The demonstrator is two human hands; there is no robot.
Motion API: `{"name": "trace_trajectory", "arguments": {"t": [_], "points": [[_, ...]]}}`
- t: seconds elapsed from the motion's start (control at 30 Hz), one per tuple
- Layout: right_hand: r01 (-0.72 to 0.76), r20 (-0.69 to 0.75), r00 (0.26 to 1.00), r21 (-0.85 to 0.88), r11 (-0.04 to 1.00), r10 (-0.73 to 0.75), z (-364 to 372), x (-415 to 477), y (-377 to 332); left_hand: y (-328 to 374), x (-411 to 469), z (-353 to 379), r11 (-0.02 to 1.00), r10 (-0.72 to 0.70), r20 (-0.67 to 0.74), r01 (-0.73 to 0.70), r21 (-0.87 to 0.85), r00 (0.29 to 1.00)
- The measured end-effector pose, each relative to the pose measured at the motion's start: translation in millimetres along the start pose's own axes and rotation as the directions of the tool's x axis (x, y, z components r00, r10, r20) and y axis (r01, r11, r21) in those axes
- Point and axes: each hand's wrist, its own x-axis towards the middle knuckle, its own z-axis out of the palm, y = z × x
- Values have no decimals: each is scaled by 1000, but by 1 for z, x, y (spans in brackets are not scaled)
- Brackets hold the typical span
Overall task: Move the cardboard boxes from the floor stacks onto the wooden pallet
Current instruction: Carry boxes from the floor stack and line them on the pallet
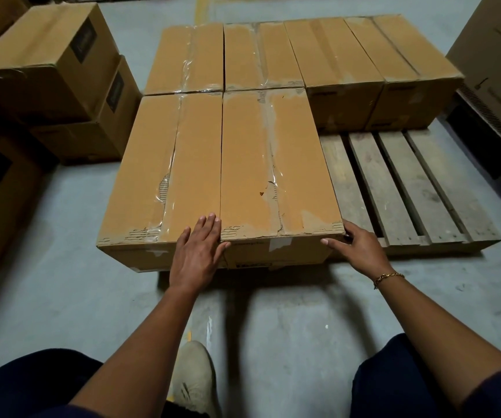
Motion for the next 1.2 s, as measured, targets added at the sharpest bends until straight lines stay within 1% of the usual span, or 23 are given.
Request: {"name": "trace_trajectory", "arguments": {"t": [0.17,0.33,0.5,0.67,0.83,0.93,1.07,1.2], "points": [[-58,117,991,-28,998,61,-12,-4,-19,3,4,-16,999,-10,27,11,-40,1000],[-13,58,998,-184,983,24,-33,-5,-64,9,22,-61,994,-24,41,28,-108,999],[70,110,993,-329,942,-36,-58,-7,-131,5,36,-137,998,-29,-3,28,-58,1000],[130,154,985,-389,912,-75,-89,-24,-226,11,28,-231,993,-86,-19,84,-81,996],[196,230,967,-382,903,-112,-122,-52,-326,18,6,-334,969,-190,76,199,-147,979],[227,261,955,-356,906,-137,-139,-71,-386,14,-15,-398,949,-235,105,251,-191,966],[250,311,939,-333,909,-144,-152,-90,-459,-6,-43,-473,916,-301,120,322,-241,946],[276,338,926,-305,911,-168,-145,-91,-533,-49,-51,-535,890,-348,109,364,-275,931]]}}
